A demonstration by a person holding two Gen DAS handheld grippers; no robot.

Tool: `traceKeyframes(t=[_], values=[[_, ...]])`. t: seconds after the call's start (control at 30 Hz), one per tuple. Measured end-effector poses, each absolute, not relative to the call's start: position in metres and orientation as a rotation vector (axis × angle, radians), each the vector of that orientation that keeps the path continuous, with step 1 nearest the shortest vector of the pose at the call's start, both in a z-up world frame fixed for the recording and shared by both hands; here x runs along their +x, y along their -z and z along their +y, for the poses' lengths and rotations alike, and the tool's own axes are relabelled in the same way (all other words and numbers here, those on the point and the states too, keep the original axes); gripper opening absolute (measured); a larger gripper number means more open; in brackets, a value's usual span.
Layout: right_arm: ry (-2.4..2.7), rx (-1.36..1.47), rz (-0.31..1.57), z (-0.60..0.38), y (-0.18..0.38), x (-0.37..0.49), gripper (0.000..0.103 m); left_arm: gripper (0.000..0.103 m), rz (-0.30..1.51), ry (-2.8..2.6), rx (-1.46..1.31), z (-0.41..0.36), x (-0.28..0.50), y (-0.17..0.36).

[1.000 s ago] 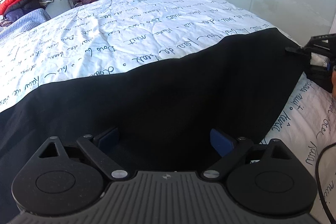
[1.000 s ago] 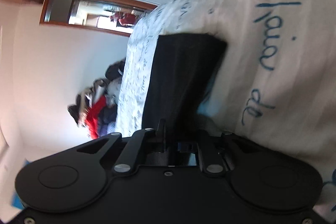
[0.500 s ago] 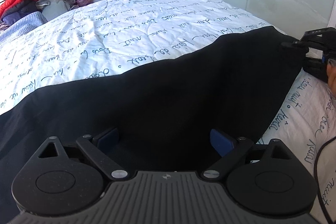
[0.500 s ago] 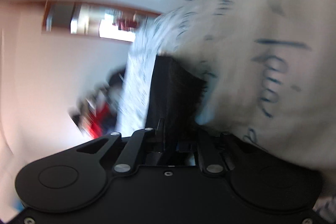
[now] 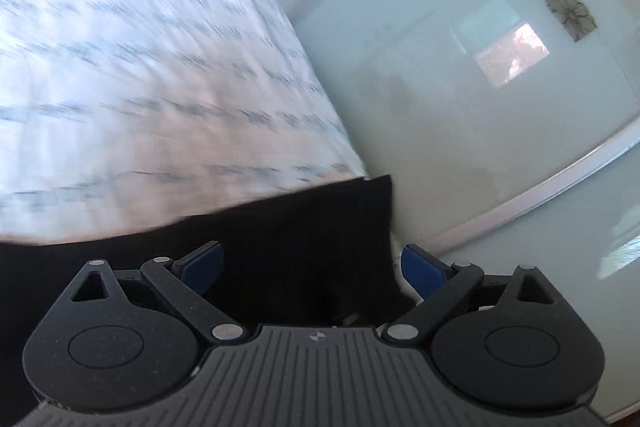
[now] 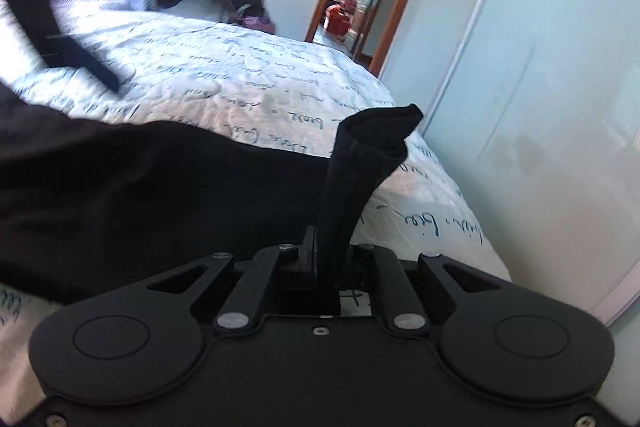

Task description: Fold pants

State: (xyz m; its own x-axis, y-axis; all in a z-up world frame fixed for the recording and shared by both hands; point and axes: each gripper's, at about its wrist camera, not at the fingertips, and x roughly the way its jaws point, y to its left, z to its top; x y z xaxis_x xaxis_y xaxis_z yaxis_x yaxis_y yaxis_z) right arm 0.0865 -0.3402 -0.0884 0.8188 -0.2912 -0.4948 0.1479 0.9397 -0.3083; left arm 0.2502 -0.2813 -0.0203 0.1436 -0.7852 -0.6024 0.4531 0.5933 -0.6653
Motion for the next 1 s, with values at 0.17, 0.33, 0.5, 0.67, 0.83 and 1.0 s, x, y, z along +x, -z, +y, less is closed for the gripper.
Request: traceKeyframes(t=[0.17, 0.33, 0.5, 0.67, 0.83, 1.0], values=[[0.223, -0.390, 0.553, -0.329, 0.093, 0.087, 0.008, 0.097, 1.118, 0.956, -0.236, -0.345, 0.246, 0.012], [0.206, -0.440, 0.534, -0.322, 0.096, 0.087, 0.008, 0.093, 1.085, 0.893, 0.067, -0.380, 0.228, 0.018], [0.195, -0.465, 0.507, -0.318, 0.097, 0.077, 0.007, 0.019, 1.093, 0.780, 0.205, -0.393, 0.229, 0.039], [0.189, -0.490, 0.500, -0.311, 0.093, 0.068, 0.007, 0.008, 1.050, 0.786, 0.188, -0.376, 0.223, 0.031], [0.167, -0.540, 0.440, -0.286, 0.070, 0.051, 0.008, 0.008, 0.977, 0.801, 0.154, -0.334, 0.214, -0.008], [0.049, -0.575, 0.347, -0.229, 0.035, 0.038, 0.008, 0.008, 0.927, 0.766, 0.085, -0.249, 0.213, -0.042]])
